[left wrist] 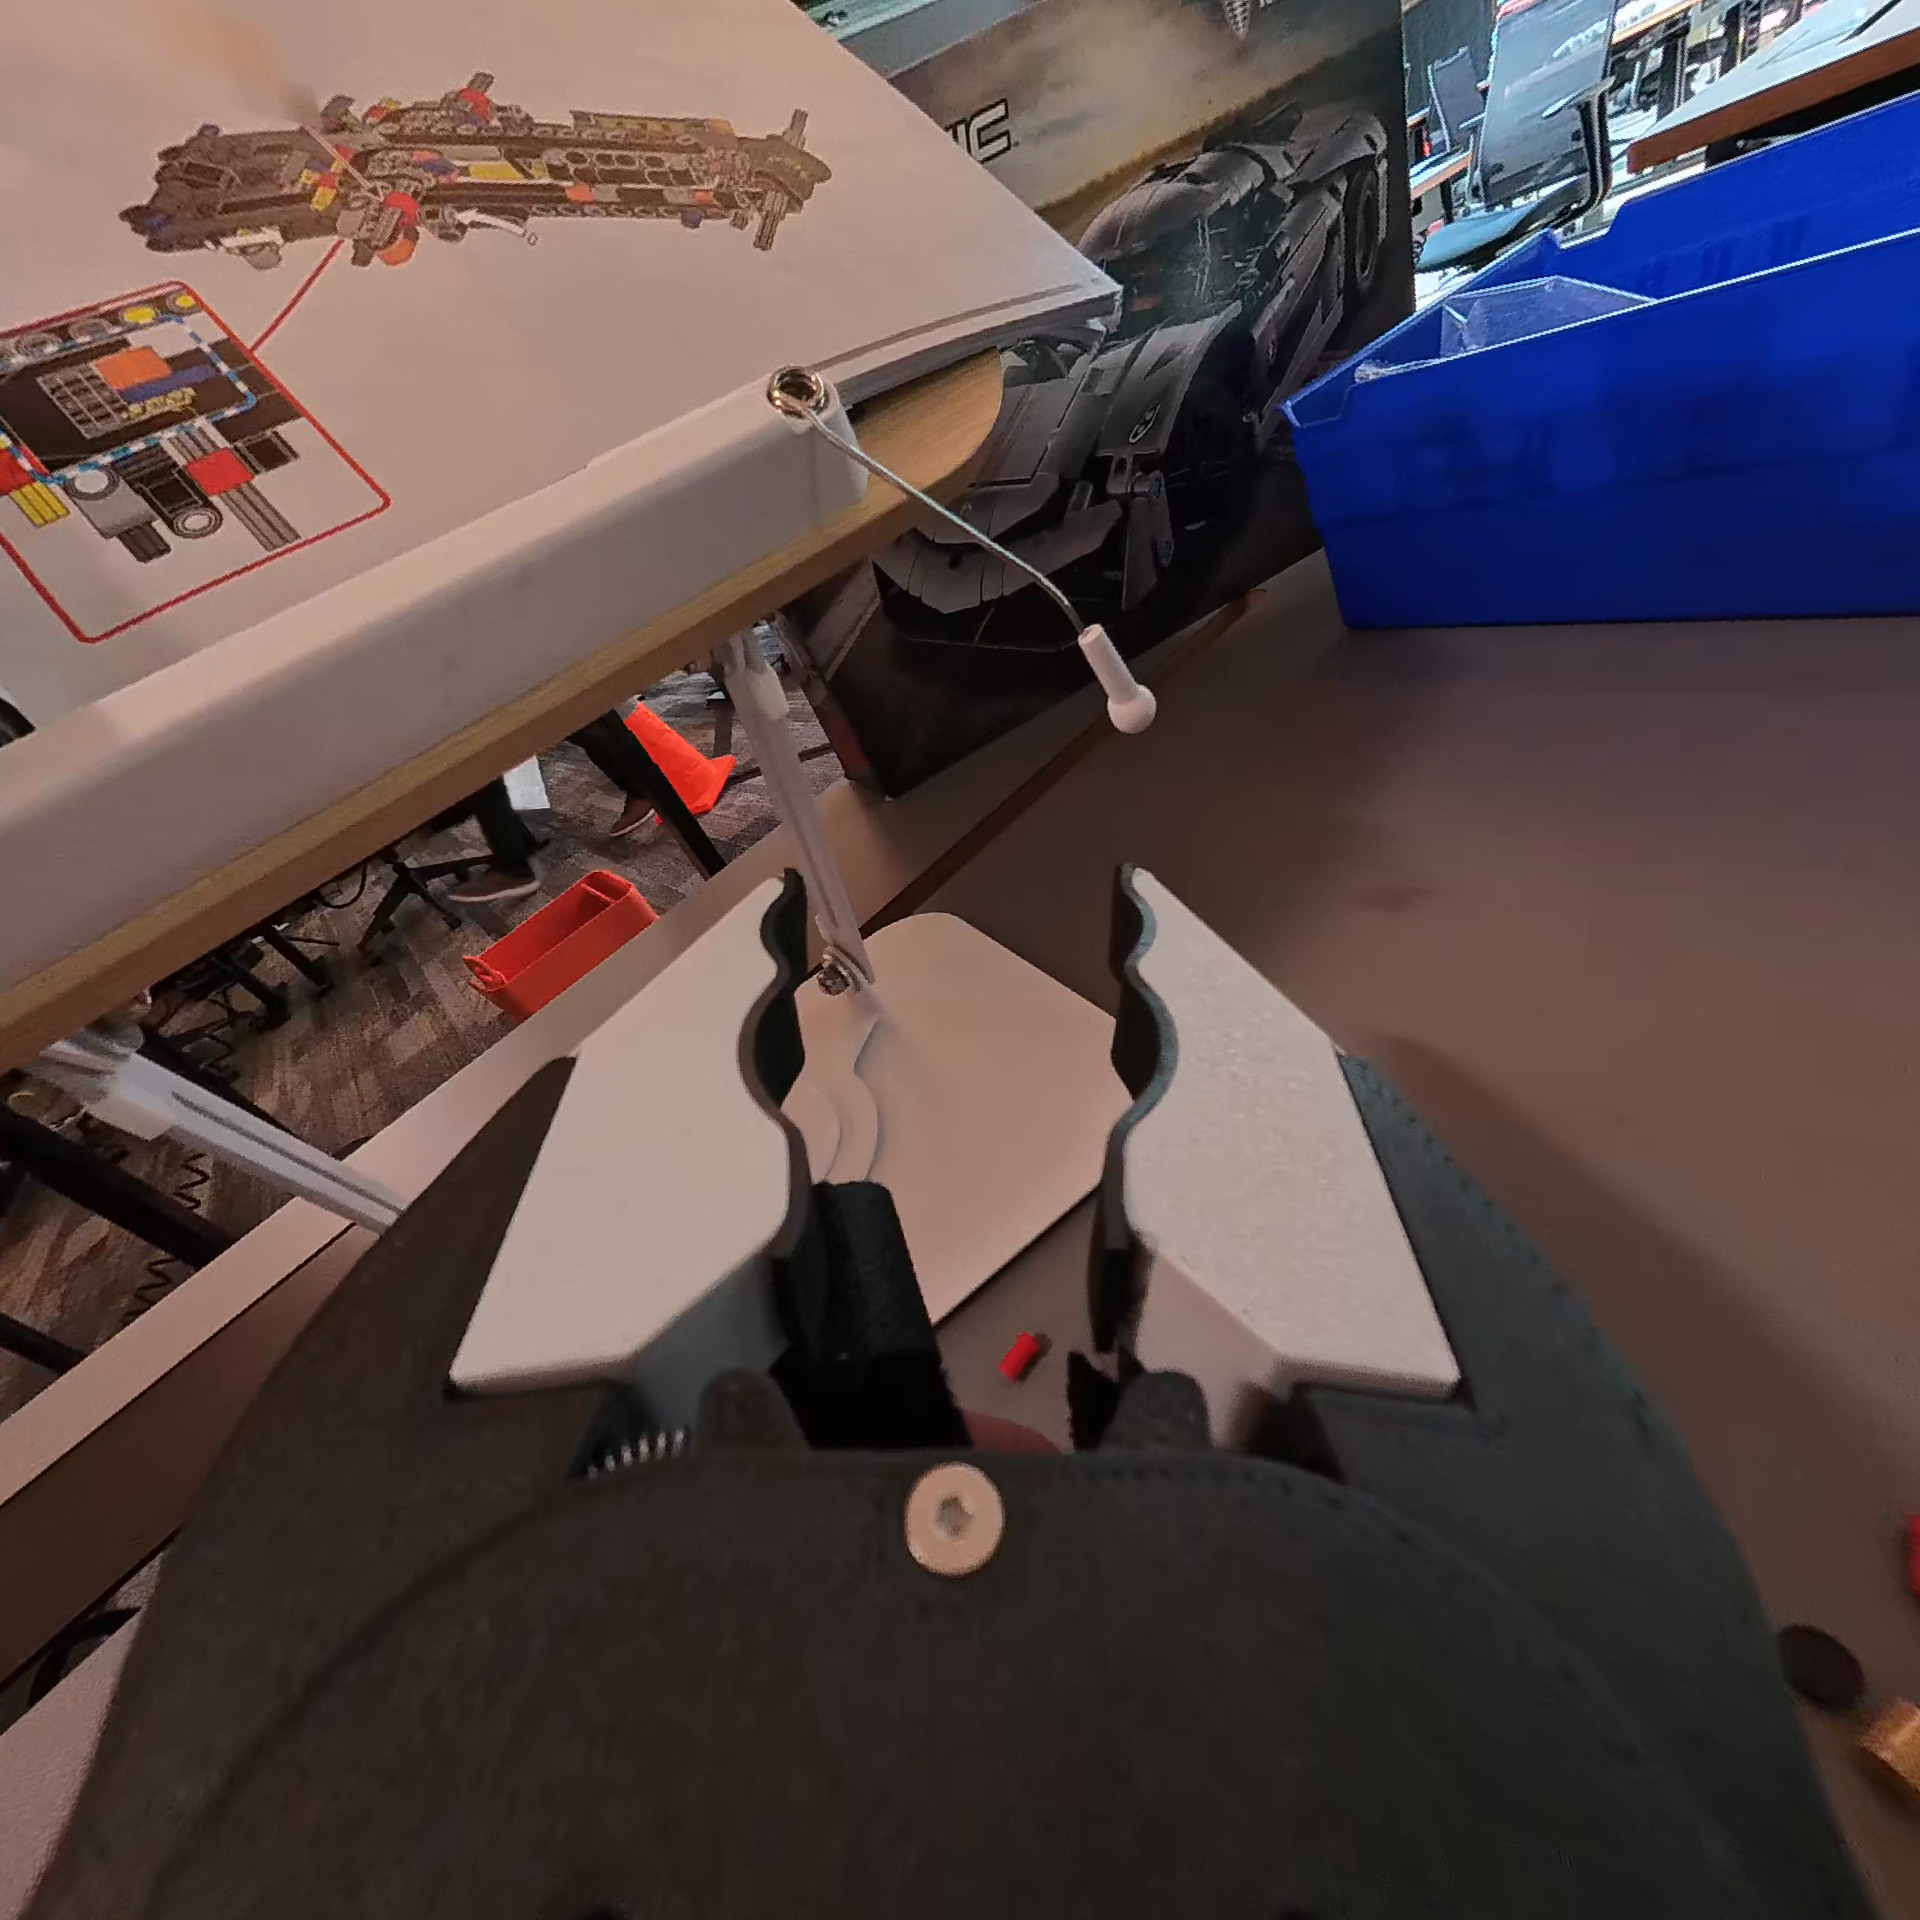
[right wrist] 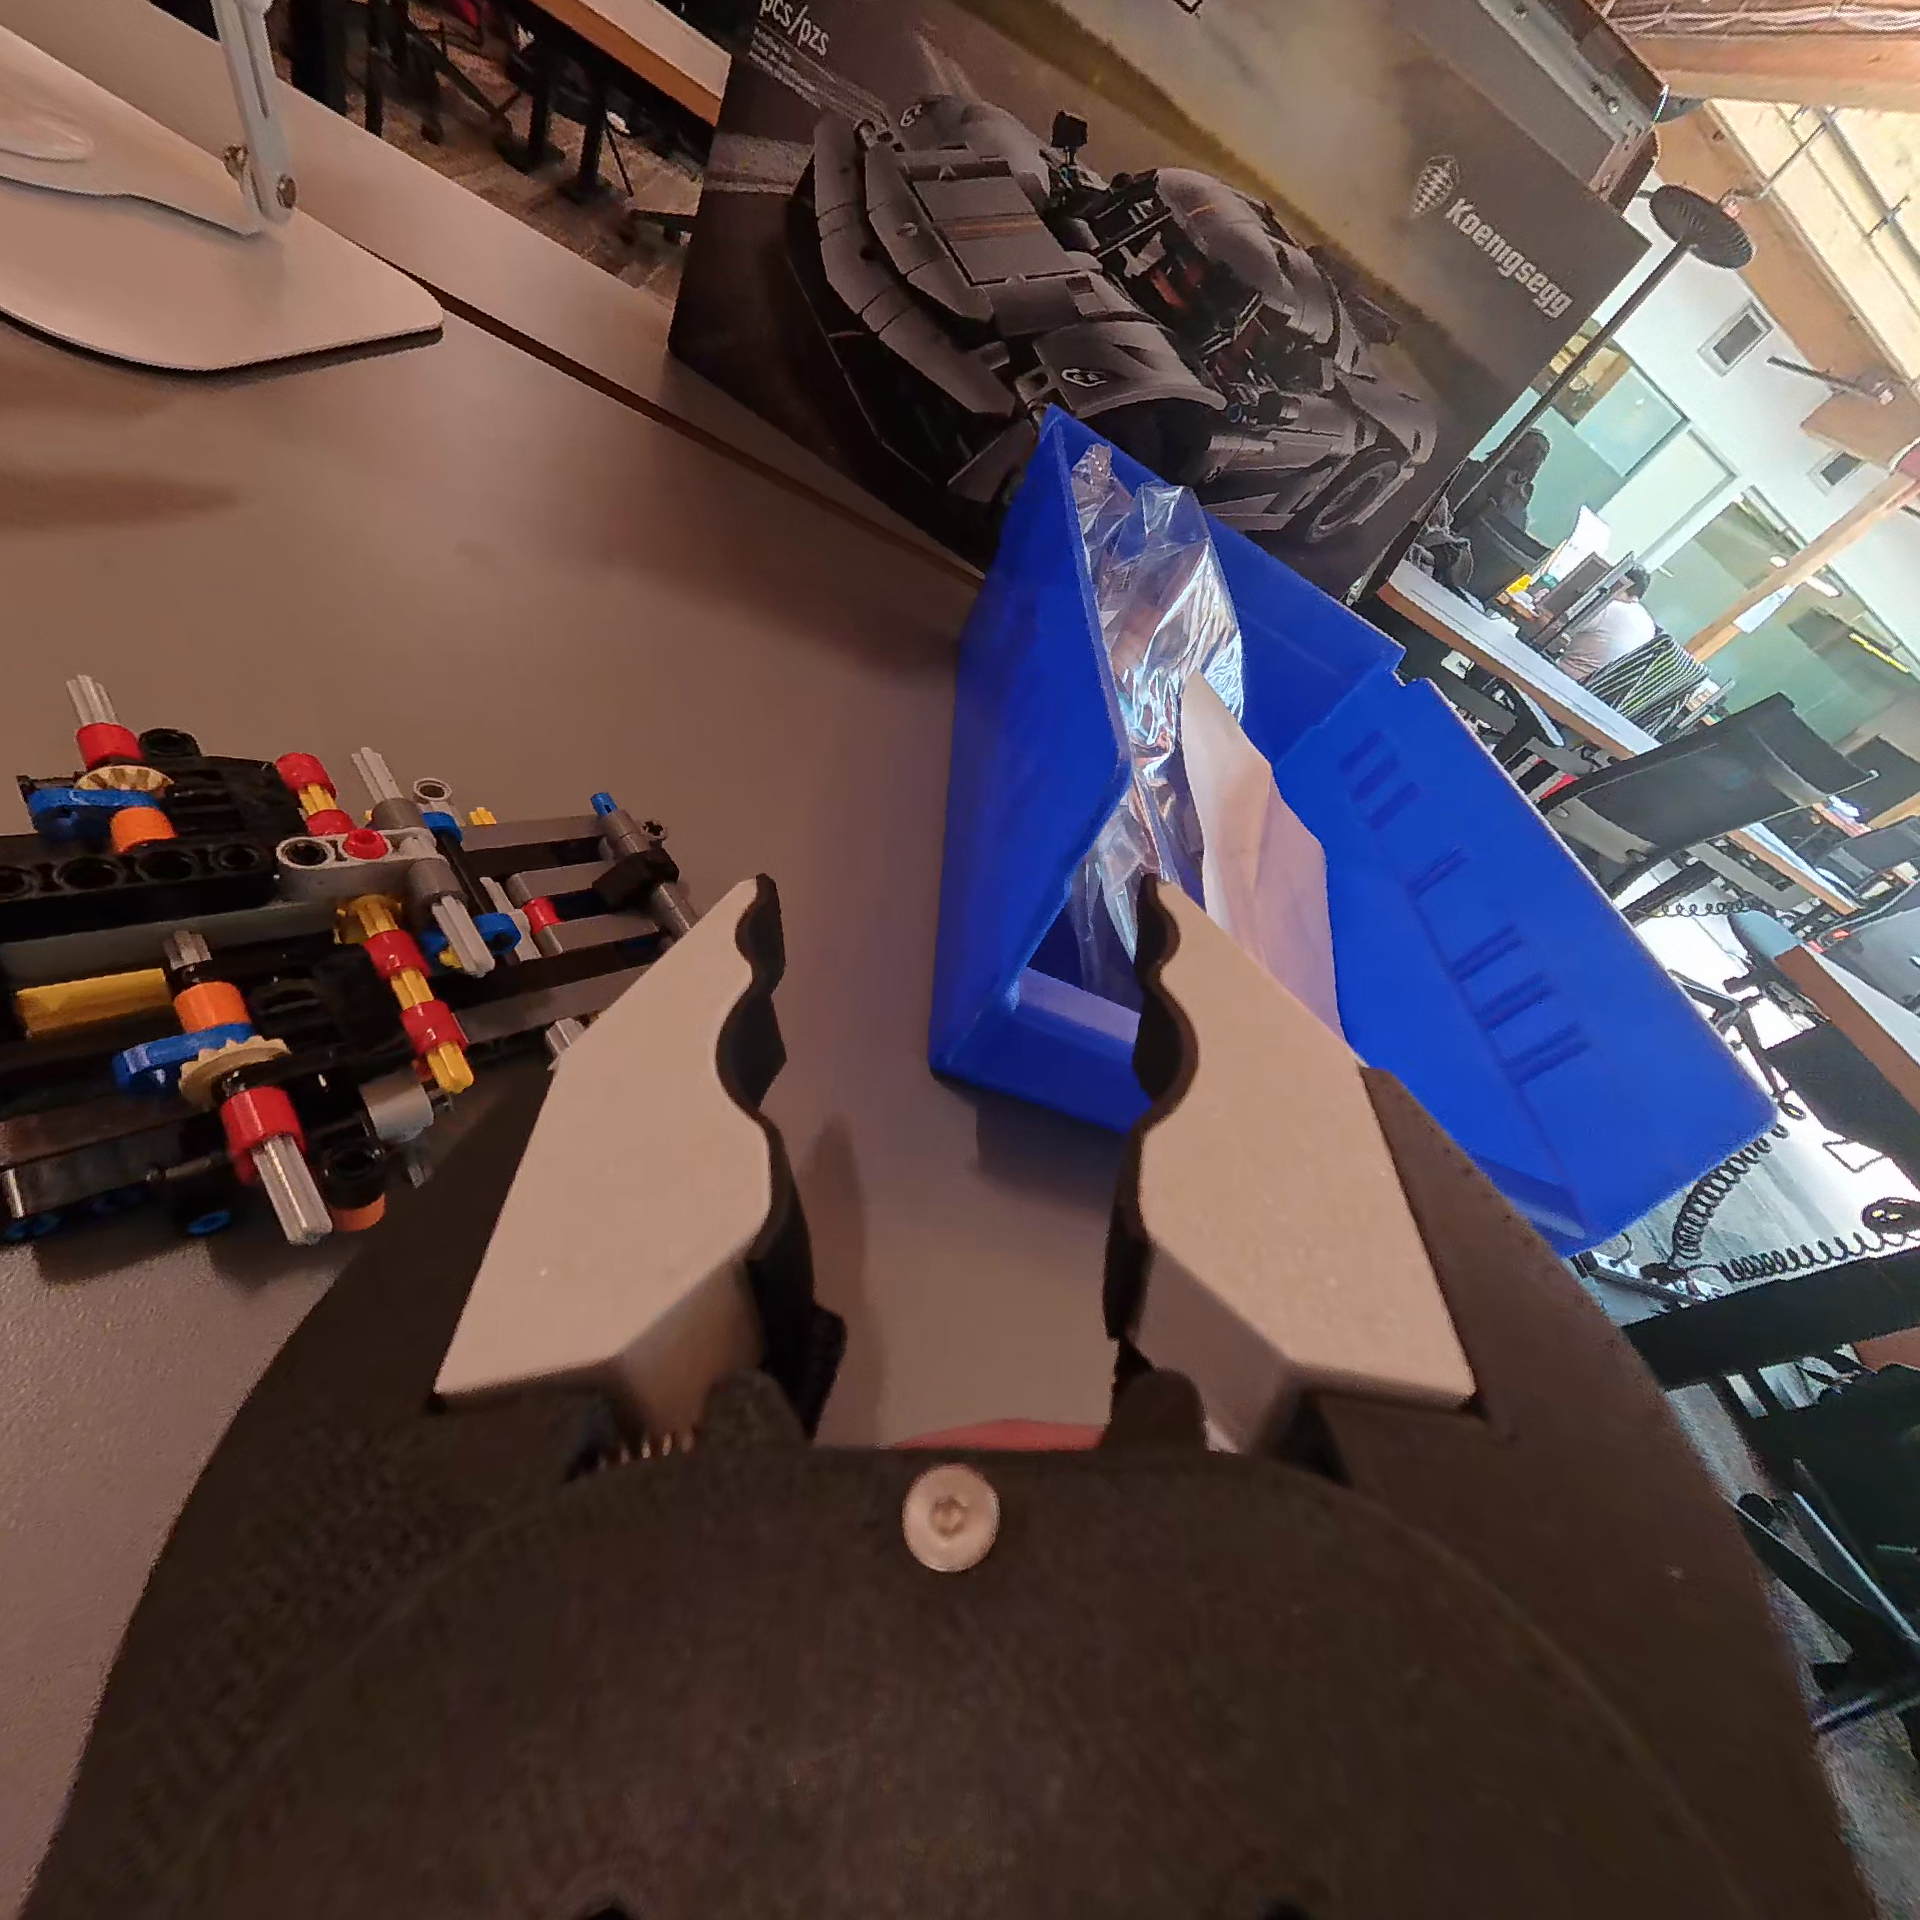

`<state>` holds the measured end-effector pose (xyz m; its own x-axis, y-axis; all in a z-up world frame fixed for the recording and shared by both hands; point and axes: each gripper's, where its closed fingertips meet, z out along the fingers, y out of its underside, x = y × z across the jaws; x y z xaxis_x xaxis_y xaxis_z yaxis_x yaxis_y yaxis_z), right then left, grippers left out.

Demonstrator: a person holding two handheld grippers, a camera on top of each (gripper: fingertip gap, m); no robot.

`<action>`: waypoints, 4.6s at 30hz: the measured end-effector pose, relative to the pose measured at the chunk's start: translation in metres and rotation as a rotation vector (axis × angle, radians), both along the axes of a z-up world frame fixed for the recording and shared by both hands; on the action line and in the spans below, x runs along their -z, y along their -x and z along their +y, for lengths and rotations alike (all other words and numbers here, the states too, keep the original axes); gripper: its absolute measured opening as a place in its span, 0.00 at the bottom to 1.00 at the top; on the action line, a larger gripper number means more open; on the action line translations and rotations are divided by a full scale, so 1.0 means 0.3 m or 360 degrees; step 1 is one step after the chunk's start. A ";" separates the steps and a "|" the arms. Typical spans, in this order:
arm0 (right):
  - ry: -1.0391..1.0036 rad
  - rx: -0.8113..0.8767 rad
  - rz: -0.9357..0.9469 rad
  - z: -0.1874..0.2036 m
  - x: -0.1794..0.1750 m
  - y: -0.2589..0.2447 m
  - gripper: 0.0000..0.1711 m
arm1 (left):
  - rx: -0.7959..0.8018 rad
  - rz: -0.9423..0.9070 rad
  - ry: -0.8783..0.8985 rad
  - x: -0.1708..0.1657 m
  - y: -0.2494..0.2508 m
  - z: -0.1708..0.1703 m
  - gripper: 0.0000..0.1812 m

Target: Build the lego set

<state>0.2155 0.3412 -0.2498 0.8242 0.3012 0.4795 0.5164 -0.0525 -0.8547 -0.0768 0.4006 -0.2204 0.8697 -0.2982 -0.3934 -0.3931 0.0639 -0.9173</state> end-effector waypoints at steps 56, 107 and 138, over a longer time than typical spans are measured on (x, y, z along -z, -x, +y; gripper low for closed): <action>-0.0012 -0.0047 -0.0079 -0.009 0.010 0.022 0.32 | -0.0018 -0.0039 -0.0022 -0.012 0.009 -0.001 0.31; 0.1551 -0.1123 -0.0849 -0.394 0.242 0.702 0.01 | -0.0163 -0.0123 -0.0183 -0.085 0.205 0.016 0.26; 0.1210 -0.1324 -0.0655 -0.492 0.110 0.858 0.00 | -0.0122 -0.0085 -0.0162 -0.068 0.165 0.019 0.27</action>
<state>-0.0418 0.1935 -0.2829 0.0695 0.9891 0.1299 0.8588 0.0069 -0.5122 -0.1264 0.4061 -0.1999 0.9088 -0.1911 -0.3710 -0.3513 0.1293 -0.9273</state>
